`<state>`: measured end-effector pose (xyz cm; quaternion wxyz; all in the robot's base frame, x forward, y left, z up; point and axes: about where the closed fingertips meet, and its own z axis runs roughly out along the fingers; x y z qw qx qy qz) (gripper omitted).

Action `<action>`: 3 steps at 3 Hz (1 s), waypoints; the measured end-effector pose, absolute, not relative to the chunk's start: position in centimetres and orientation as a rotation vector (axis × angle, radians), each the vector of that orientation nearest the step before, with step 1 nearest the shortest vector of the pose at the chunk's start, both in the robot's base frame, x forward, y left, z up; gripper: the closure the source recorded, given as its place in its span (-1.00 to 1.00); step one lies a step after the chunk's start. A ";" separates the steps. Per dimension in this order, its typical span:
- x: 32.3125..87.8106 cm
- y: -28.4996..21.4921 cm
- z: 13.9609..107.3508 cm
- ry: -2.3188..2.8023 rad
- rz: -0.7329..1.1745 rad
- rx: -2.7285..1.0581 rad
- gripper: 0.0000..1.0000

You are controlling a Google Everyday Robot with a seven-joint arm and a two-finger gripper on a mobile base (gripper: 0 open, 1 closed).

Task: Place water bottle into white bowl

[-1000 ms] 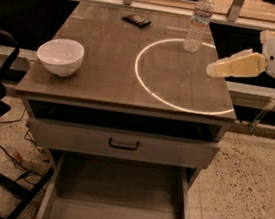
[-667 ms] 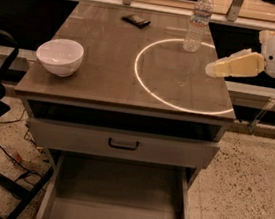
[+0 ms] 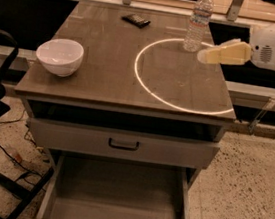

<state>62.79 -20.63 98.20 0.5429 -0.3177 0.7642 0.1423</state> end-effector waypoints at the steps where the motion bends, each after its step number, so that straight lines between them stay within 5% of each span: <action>1: 67.8 -19.8 98.8 1.730 0.375 -0.693 -1.00; 3: 75.2 -18.9 98.4 1.605 0.412 -0.602 -1.00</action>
Offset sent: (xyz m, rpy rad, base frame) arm 0.1460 0.0170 0.0100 0.2461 -0.2148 -0.0257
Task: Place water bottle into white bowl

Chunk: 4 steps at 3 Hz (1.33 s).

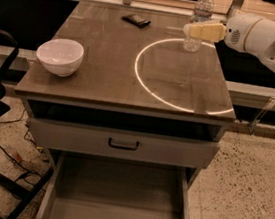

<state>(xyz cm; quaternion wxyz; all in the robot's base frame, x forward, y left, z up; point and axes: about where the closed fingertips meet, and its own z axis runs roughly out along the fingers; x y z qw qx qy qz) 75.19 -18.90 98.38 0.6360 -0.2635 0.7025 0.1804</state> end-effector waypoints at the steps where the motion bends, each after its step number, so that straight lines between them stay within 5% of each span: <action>1: 77.5 -19.5 97.6 1.594 0.374 -0.573 -1.00; 4: 84.1 -21.6 96.6 1.559 0.339 -0.472 -1.00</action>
Offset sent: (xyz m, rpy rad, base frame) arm 0.0633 -0.0508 -0.0157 -0.0182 -0.0740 -0.1559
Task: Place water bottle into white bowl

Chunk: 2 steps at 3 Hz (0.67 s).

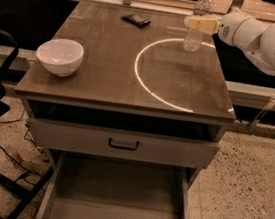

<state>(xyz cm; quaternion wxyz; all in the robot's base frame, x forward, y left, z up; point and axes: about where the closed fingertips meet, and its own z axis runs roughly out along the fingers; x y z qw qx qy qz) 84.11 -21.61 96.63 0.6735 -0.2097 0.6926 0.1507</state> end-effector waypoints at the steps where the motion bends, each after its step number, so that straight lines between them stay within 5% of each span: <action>1: 85.7 -21.0 96.0 1.556 0.369 -0.452 -1.00; 2: 87.0 -20.6 94.6 1.570 0.414 -0.426 -0.95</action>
Offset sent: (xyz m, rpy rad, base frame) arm 0.0370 0.0028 -0.0269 0.0991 0.0516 0.0139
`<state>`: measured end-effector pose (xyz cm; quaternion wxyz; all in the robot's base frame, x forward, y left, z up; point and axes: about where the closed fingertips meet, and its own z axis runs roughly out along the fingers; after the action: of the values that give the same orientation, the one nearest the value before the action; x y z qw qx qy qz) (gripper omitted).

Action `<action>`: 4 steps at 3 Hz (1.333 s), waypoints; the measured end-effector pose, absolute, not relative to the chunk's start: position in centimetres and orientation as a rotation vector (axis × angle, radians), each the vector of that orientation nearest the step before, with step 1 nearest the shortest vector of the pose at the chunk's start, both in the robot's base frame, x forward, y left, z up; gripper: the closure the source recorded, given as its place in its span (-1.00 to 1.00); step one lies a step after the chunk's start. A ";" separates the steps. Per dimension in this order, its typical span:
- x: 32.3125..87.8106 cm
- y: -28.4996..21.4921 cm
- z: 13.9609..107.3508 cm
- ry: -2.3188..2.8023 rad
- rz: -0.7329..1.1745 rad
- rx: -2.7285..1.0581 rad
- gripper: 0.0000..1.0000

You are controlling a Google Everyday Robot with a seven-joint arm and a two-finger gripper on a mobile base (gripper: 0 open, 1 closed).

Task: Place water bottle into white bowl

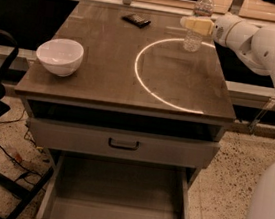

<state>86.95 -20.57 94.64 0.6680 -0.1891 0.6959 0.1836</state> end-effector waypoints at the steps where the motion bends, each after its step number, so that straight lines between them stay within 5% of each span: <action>1: 87.6 -20.1 93.8 1.577 0.437 -0.414 -0.48; 4: 87.8 -19.1 93.5 1.578 0.449 -0.423 0.99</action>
Offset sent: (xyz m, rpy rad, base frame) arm 0.0058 0.0039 -0.0074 0.0174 0.0122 0.0055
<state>87.82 -19.11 93.55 0.6622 -0.1870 0.6979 0.1987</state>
